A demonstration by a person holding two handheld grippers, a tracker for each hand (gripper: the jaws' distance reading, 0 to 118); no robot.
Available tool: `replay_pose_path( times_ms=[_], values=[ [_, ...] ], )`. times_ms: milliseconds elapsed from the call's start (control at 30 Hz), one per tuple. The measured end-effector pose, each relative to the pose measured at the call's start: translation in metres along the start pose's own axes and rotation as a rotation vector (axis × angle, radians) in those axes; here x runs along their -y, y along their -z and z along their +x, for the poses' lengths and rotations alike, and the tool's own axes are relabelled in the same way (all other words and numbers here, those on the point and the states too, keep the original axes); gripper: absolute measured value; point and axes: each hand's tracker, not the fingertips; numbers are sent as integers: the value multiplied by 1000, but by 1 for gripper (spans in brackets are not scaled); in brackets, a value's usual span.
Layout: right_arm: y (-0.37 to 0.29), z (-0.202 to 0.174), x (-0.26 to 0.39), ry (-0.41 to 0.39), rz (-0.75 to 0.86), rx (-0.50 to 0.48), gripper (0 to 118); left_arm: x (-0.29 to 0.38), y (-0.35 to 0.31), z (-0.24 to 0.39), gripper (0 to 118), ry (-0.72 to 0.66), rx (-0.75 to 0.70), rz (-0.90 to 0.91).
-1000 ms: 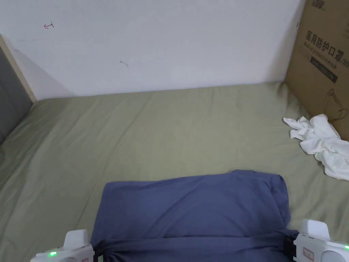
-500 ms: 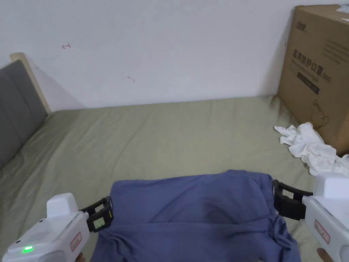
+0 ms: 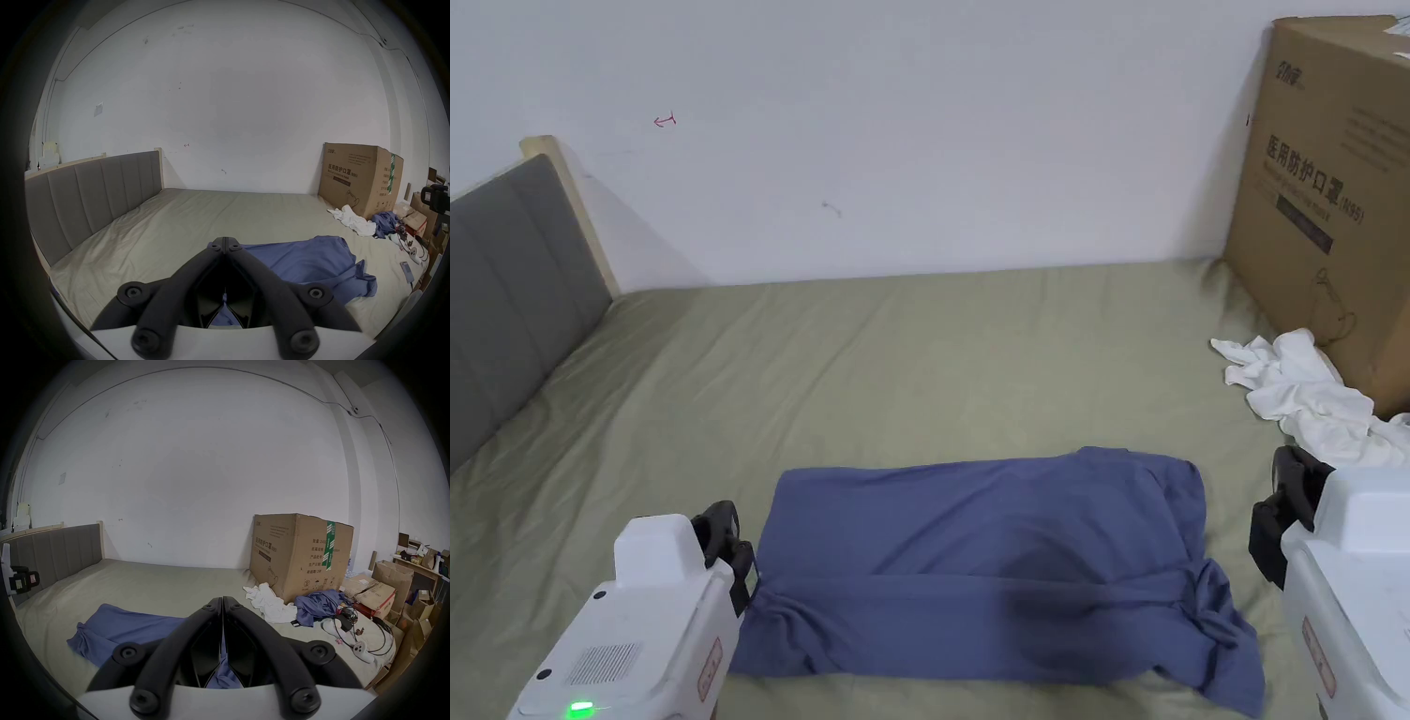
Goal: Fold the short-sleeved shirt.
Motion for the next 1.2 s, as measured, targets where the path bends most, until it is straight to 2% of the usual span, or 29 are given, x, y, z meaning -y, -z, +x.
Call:
replay_pose_path(
  times_ms=[167,233,300,400,467,533,633,700,767,933,967,1000,1033,1067,1100,1167,1200],
  values=[
    [5,1,-2,4,-9,-1,0,-1,10,-4,0,7,21,-55],
    [8,1,-2,12,-17,-1,0,0,22,-9,0,7,27,-137],
    [13,2,0,12,-28,2,0,5,47,-18,0,-18,19,-293],
    [19,-2,2,9,-55,6,0,22,76,-34,0,-81,32,-410],
    [24,-4,6,14,-78,3,0,37,96,-42,0,-56,-4,-465],
    [31,-3,11,18,-99,5,0,52,115,-47,13,-36,-36,-515],
    [42,-4,19,13,-139,8,0,71,147,-60,66,-70,-50,-663],
    [56,5,31,13,-165,4,0,85,162,-70,87,-149,-99,-713],
    [63,5,36,4,-184,1,0,96,173,-75,93,-150,-116,-747],
    [83,9,56,0,-233,-5,0,121,189,-71,91,-49,-133,-837],
    [86,9,58,2,-242,-4,0,125,191,-68,86,-19,-120,-853],
    [88,10,61,4,-249,-4,0,131,192,-66,76,5,-103,-859],
    [90,11,63,5,-256,-5,0,134,192,-64,60,11,-64,-872],
    [91,10,65,5,-268,-5,0,136,192,-63,30,-11,-22,-885],
    [92,12,68,11,-281,-9,0,135,192,-60,18,-15,-43,-870],
    [94,16,73,26,-304,-17,0,130,189,-54,5,4,-42,-865],
    [94,16,77,30,-317,-12,1,129,189,-53,3,5,-42,-864]
  ],
)
